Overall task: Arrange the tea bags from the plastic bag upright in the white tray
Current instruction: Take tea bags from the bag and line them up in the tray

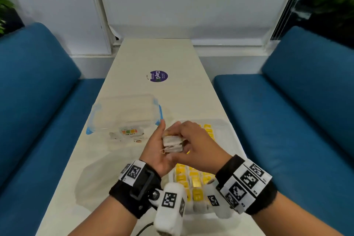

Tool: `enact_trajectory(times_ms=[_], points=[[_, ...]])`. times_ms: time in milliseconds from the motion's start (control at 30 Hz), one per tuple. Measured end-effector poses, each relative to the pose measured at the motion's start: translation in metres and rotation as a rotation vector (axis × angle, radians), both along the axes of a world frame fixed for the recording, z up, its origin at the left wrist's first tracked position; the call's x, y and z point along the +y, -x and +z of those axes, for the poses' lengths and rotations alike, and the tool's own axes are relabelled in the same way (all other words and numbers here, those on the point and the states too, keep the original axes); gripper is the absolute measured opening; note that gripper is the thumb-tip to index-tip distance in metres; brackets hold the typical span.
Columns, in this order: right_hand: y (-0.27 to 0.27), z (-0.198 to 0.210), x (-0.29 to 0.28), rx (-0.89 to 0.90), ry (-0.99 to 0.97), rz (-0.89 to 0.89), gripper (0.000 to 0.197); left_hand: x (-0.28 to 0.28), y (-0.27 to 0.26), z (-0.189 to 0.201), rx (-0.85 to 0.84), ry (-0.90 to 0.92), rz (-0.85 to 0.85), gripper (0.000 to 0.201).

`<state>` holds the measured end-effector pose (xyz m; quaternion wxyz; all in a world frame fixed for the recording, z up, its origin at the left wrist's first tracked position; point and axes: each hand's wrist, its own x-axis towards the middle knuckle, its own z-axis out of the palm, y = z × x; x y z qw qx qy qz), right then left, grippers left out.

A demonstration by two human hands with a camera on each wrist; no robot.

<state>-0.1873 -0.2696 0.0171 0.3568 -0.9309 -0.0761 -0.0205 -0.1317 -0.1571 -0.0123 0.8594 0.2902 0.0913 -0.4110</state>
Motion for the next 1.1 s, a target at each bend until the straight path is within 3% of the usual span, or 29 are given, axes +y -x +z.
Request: enact_trajectory(times_ms=[100, 167, 267, 433, 533, 900, 1100], points=[[0.008, 0.005, -0.018, -0.064, -0.278, -0.105, 0.009, -0.009, -0.001, -0.001, 0.012, 0.027, -0.071, 0.046], [0.007, 0.004, -0.034, -0.115, -0.35, -0.273, 0.02, -0.016, 0.0, -0.001, -0.037, -0.007, -0.155, 0.046], [0.008, 0.011, -0.049, -0.003, -0.254, -0.327, 0.008, -0.027, 0.001, -0.006, -0.167, -0.11, -0.185, 0.048], [0.002, 0.002, -0.056, 0.198, -0.126, -0.251, 0.043, -0.04, 0.005, -0.009, -0.235, -0.166, -0.257, 0.063], [0.002, 0.001, -0.055, 0.258, -0.12, -0.252, 0.033, -0.044, 0.007, -0.012, -0.219, -0.161, -0.291, 0.066], [0.008, 0.006, -0.063, 0.386, -0.276, -0.24, 0.046, -0.045, 0.011, -0.024, -0.288, -0.322, -0.207, 0.026], [0.011, 0.003, -0.064, 0.386, -0.242, -0.26, 0.023, -0.049, 0.012, -0.029, -0.307, -0.392, -0.179, 0.018]])
